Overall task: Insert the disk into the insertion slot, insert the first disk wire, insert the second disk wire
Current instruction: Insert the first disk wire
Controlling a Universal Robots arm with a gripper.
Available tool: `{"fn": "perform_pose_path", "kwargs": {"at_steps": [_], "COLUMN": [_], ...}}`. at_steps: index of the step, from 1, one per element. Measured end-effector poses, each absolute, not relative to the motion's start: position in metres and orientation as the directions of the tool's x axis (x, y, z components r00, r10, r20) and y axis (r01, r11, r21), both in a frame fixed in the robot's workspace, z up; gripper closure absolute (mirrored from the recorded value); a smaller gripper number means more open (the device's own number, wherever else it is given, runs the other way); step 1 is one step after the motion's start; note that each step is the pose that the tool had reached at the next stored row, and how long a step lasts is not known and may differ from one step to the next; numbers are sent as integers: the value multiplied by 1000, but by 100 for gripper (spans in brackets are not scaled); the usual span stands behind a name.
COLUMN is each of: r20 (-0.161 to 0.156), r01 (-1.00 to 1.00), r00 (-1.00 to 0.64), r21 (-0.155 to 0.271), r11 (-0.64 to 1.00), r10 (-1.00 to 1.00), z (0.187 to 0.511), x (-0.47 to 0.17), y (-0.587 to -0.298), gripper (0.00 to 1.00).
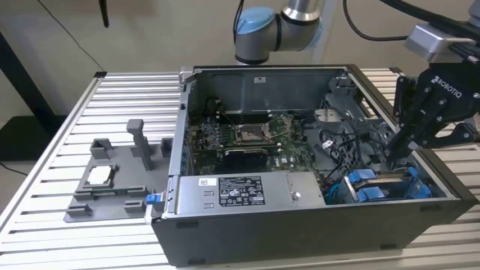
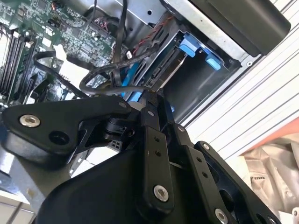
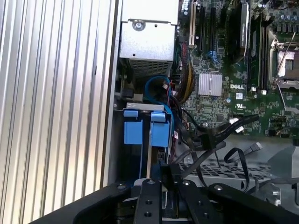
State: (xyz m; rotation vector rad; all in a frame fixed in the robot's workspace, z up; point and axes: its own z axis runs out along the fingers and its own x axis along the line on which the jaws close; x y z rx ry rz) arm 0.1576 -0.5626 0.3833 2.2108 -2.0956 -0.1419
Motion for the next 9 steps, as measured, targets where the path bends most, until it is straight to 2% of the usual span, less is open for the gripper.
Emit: {"fn": "perform_pose_path", "kwargs": {"at_steps": [3,9], "r20": [-12,-77], "r01": [-990,-990], "r00": [53,53], "r21": [131,127], "r11": [-54,-63], "r10": [-999,-996], "z": [380,378], "x": [158,158], "y": [-565,-573], "gripper": [81,81]}}
